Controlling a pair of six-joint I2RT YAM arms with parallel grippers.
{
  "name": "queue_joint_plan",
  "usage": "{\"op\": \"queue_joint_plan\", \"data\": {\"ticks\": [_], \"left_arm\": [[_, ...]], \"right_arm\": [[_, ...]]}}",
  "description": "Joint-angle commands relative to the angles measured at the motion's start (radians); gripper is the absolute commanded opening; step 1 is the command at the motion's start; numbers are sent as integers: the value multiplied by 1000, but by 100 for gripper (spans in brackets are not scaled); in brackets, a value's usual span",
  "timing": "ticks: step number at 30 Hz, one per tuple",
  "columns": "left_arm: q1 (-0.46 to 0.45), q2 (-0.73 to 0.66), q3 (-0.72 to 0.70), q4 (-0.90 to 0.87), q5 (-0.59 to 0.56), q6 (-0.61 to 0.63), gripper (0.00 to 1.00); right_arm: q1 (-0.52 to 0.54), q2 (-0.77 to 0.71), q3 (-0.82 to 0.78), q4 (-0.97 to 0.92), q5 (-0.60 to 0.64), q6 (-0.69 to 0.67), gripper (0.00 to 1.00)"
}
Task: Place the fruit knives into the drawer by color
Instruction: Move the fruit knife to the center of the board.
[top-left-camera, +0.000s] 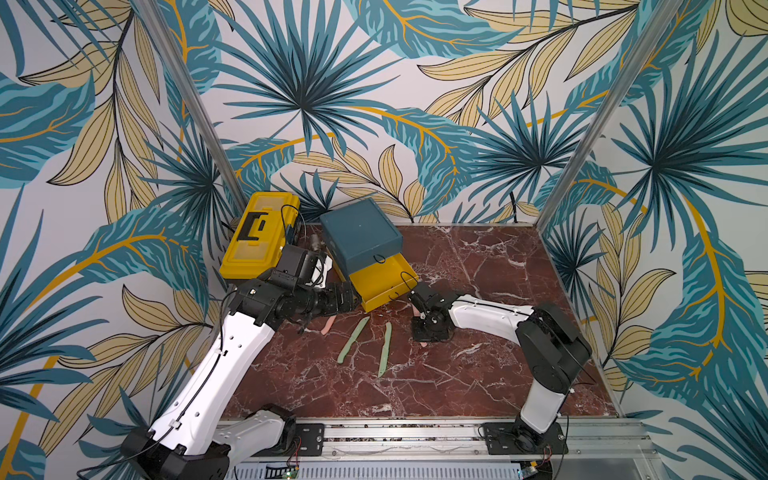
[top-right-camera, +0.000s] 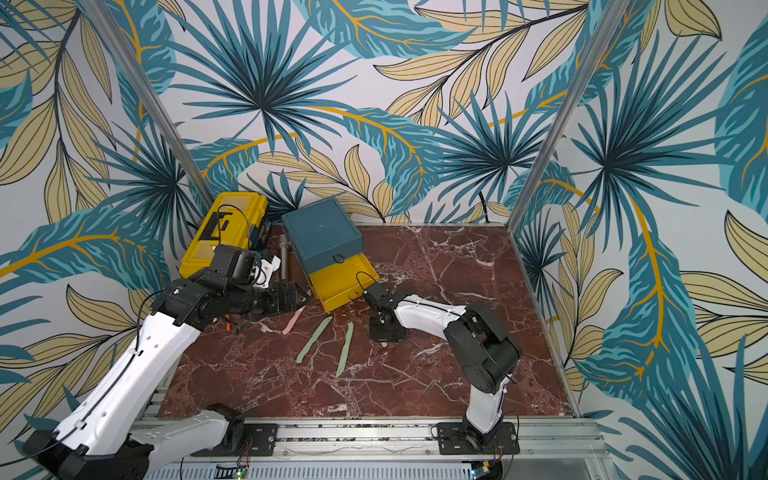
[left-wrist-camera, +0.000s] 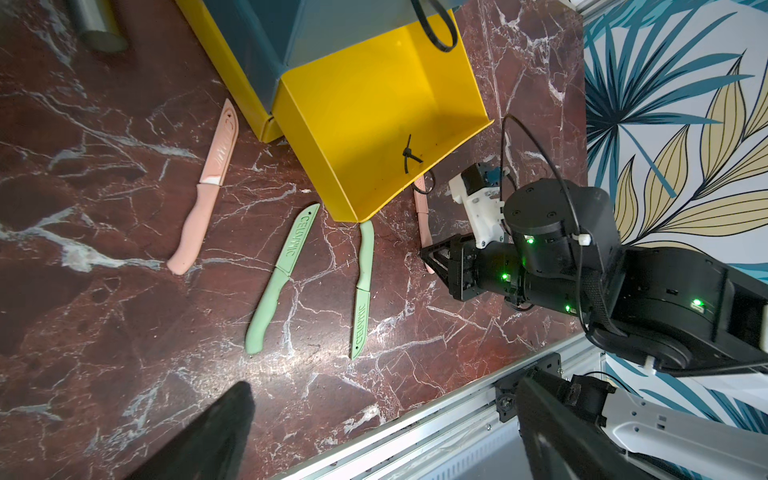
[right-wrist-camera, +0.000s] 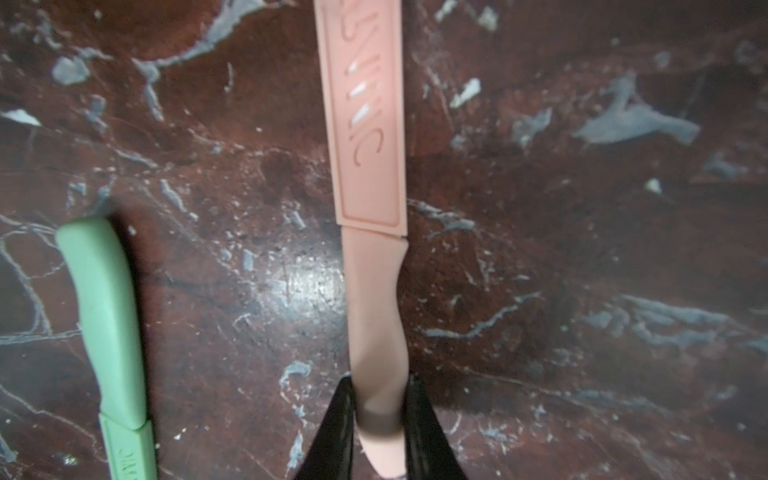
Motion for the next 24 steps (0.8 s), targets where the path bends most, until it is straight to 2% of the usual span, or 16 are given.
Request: {"op": "queue_joint_plan", "data": {"ticks": [1, 12, 14, 16, 18, 24], "left_arm": [[-30, -21, -36, 45, -8, -21, 100], [-218, 50, -134, 217, -59, -105, 100], [-248, 76, -134, 240, -71, -107, 100], [-278, 101, -141, 267, -81, -109, 100], [-300, 113, -163, 313, -81, -122, 100], [-357, 99, -290, 520, -67, -182, 100]], "right_arm": [[1, -13, -30, -91, 65, -7, 18], [-48, -181, -224, -138, 52, 17, 18], [-48, -190, -227, -148, 44, 8, 22], [-48, -199, -214, -159, 34, -13, 33], [-47, -206, -192, -175, 43, -32, 39], [-52, -189, -122, -202, 77, -67, 39]]}}
